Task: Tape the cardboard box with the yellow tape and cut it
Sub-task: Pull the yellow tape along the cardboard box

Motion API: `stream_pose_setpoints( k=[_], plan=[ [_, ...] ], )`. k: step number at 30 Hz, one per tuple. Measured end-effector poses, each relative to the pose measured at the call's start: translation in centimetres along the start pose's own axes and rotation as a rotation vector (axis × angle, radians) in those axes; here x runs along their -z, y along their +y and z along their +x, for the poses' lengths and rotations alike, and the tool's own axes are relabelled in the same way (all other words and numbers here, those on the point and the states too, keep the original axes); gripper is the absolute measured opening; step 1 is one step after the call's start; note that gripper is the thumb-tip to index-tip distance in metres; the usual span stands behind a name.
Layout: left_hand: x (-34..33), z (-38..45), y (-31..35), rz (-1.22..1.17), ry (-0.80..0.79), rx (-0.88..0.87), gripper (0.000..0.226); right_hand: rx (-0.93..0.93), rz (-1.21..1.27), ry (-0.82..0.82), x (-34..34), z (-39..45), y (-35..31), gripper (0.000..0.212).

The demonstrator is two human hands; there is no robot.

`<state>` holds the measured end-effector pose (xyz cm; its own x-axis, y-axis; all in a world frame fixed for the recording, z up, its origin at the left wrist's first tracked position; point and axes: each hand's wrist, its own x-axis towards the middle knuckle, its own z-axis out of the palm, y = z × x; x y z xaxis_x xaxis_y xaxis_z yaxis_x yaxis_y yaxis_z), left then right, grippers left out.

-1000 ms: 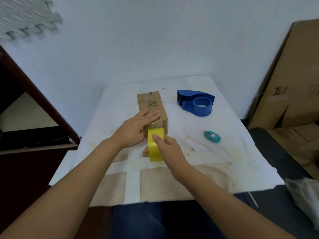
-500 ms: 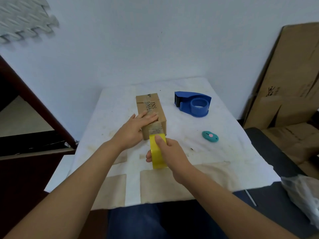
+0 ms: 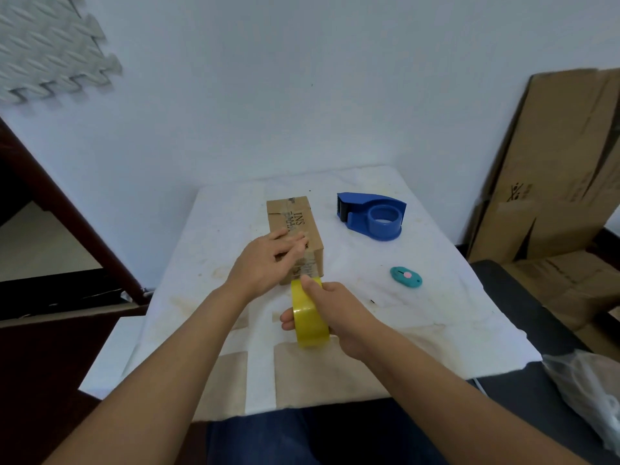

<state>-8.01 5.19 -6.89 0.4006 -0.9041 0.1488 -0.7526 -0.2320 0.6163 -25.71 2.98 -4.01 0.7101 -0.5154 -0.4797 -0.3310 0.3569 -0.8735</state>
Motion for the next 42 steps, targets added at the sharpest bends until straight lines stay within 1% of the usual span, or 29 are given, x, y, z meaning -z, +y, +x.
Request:
stream_pose_setpoints(
  k=[2, 5, 9, 13, 17, 21, 25, 28, 31, 32, 34, 36, 38, 39, 40, 42],
  plan=[
    [-0.5, 0.2, -0.3, -0.126, 0.070, 0.059, 0.037, -0.019, 0.002, -0.004, 0.0, 0.1, 0.1, 0.037],
    [-1.3, 0.5, -1.2, -0.168, 0.157, -0.030, 0.031, -0.016, 0.030, -0.017, -0.1, 0.2, 0.2, 0.042],
    [-2.0, 0.7, -1.8, -0.104, 0.231, -0.120, 0.035, -0.001, 0.054, -0.030, 0.0, 0.5, 0.4, 0.050],
    [-2.2, 0.8, -1.5, 0.063, 0.262, -0.174, 0.031, 0.011, 0.102, -0.056, 0.2, 0.6, 0.4, 0.052],
    [-2.2, 1.0, -1.8, 0.196, 0.245, -0.211, 0.040, 0.011, 0.144, -0.071, 0.6, 1.1, 0.6, 0.048],
    [-2.3, 1.0, -2.4, 0.270, 0.211, -0.256, 0.041, 0.030, 0.166, -0.047, 1.1, 1.9, 0.8, 0.046],
    [-2.6, 0.9, -2.6, 0.294, 0.210, -0.276, 0.046, 0.026, 0.106, -0.005, 1.2, 3.0, 0.8, 0.047],
    [-2.6, 0.8, -2.6, 0.320, 0.209, -0.301, 0.048, 0.041, 0.035, 0.038, 1.1, 3.4, 0.7, 0.042],
    [-2.6, 0.7, -2.5, 0.327, 0.216, -0.304, 0.047, 0.043, -0.149, 0.124, 1.3, 3.2, 0.9, 0.046],
    [-2.6, 0.7, -2.5, 0.318, 0.215, -0.296, 0.047, 0.080, -0.234, 0.163, 1.5, 3.0, 1.0, 0.047],
    [-2.7, 0.8, -2.7, 0.290, 0.212, -0.292, 0.045, 0.213, -0.375, 0.262, 2.4, 2.8, 1.3, 0.053],
    [-2.8, 0.9, -2.8, 0.259, 0.212, -0.311, 0.042, 0.347, -0.468, 0.404, 4.3, 2.9, 1.2, 0.039],
    [-2.8, 0.8, -2.7, 0.230, 0.213, -0.310, 0.040, 0.419, -0.691, 0.617, 7.3, 3.5, 1.0, 0.023],
    [-2.8, 0.7, -2.5, 0.222, 0.211, -0.301, 0.040, 0.403, -0.831, 0.697, 9.0, 3.9, 1.2, 0.024],
    [-2.7, 0.6, -2.4, 0.214, 0.209, -0.292, 0.040, 0.353, -0.958, 0.743, 10.5, 4.3, 1.4, 0.030],
    [-2.6, 0.6, -2.3, 0.202, 0.203, -0.279, 0.042, 0.203, -1.101, 0.742, 13.0, 4.8, 2.1, 0.039]
  ],
)
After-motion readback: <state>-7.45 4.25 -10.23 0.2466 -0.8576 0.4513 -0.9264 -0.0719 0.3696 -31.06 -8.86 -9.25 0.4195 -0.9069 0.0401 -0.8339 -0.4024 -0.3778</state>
